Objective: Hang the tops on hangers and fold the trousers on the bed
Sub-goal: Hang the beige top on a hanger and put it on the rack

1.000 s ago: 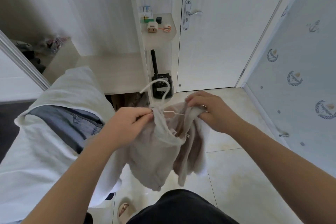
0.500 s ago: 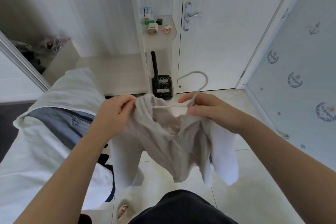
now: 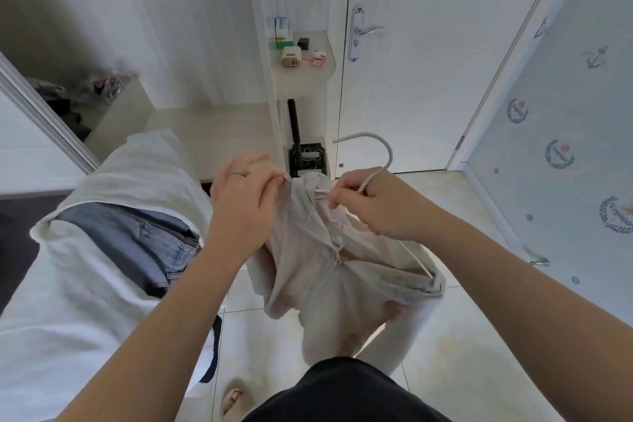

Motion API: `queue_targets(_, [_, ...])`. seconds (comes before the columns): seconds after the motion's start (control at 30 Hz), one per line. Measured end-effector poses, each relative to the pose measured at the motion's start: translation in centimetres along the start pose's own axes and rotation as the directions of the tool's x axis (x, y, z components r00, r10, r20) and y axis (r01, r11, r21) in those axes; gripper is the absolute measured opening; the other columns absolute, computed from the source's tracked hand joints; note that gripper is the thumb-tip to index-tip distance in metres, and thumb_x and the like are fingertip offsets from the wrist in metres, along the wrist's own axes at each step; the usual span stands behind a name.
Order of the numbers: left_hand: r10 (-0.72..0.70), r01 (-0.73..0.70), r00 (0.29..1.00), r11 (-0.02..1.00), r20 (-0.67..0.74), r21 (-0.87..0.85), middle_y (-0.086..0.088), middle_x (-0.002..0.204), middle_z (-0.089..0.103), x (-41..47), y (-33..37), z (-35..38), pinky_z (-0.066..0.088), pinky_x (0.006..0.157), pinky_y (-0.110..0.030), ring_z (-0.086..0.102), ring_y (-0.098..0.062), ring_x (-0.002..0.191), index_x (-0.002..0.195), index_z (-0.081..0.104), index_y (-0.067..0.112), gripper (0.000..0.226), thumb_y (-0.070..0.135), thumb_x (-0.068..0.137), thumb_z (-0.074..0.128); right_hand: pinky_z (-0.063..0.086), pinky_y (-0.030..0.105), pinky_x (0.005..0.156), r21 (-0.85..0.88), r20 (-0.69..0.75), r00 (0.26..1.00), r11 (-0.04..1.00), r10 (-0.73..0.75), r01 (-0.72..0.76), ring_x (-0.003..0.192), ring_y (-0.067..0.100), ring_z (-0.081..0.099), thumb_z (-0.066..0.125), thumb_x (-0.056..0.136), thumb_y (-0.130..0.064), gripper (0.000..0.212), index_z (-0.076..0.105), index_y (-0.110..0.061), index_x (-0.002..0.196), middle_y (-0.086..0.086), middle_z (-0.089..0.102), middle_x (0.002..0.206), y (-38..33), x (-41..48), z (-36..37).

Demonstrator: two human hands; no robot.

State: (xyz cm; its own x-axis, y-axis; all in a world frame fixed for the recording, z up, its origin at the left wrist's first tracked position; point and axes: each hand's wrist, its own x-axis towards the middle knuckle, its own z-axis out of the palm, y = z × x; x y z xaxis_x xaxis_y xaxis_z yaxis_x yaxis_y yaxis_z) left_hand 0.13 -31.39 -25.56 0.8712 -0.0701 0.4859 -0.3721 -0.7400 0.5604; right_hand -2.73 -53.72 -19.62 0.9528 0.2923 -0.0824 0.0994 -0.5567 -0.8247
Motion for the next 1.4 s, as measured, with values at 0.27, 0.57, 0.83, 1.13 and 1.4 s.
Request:
queue_targets(0.27, [-0.318, 0.359, 0.929, 0.899, 0.191, -0.25, 0.016, 0.089, 0.061, -2.8, 3.8, 1.9, 0.046, 0.068, -0.021, 0.059, 0.002, 0.077, 0.105, 0.051, 0.029, 0.038, 0.047, 0.084, 0.077, 0.028, 0.025, 0.042, 0.289, -0.074, 0.996, 0.957, 0.039, -0.016, 0.042, 0.017, 0.029, 0.055, 0.099, -0.019, 0.023, 0.069, -0.008, 0.084, 0.004, 0.031, 0.055, -1.4, 0.4, 0.4])
queue_targets(0.57, [-0.367, 0.282, 0.907, 0.892, -0.204, -0.352, 0.013, 0.075, 0.052, -0.5, 1.9, -0.7, 0.038, 0.065, -0.014, 0.051, 0.005, 0.069, 0.094, 0.055, 0.01, 0.006, 0.008, 0.098, 0.051, 0.032, 0.033, 0.053, 0.065, 0.012, 0.997, 0.995, 0.079, -0.08, 0.052, 0.021, 0.036, 0.056, 0.098, -0.023, 0.023, 0.072, -0.018, 0.083, 0.005, 0.042, 0.055, 1.1, -0.8, 1.7])
queue_targets(0.83, [0.07, -0.034, 0.974, 0.985, 0.215, -0.167, 0.01, 0.101, 0.065, -1.2, 0.1, 0.8, 0.047, 0.094, -0.046, 0.06, -0.019, 0.101, 0.1, 0.071, 0.028, 0.022, 0.041, 0.091, 0.056, 0.032, 0.027, 0.043, 0.153, 0.006, 0.999, 0.987, 0.049, -0.049, 0.045, 0.02, 0.033, 0.055, 0.1, -0.023, 0.026, 0.074, -0.021, 0.082, 0.005, 0.036, 0.054, 0.4, -0.9, 1.2])
queue_targets(1.13, [0.142, -0.16, 0.986, 0.943, 0.082, 0.293, 0.015, 0.071, 0.057, -1.4, -0.9, 0.6, 0.029, 0.083, -0.038, 0.054, -0.02, 0.087, 0.086, 0.058, 0.031, 0.021, 0.045, 0.1, 0.05, 0.054, 0.042, 0.09, 0.149, -0.17, 0.985, 0.987, -0.033, 0.059, 0.094, 0.016, 0.068, 0.073, 0.09, -0.022, 0.026, 0.067, -0.031, 0.113, -0.004, 0.072, 0.102, 4.4, -1.2, 0.5])
queue_targets(1.4, [-0.007, 0.01, 0.996, 0.999, 0.084, -0.035, 0.0, 0.055, 0.044, -0.3, -3.4, -2.0, 0.036, 0.054, -0.036, 0.045, -0.019, 0.053, 0.074, 0.049, 0.015, 0.034, 0.032, 0.103, 0.054, 0.038, 0.051, 0.11, -0.241, -0.215, 0.959, 0.941, 0.185, -0.235, 0.132, 0.024, 0.047, 0.077, 0.085, -0.038, 0.087, 0.023, -0.04, 0.152, -0.004, 0.044, 0.149, 13.7, -3.3, -0.2])
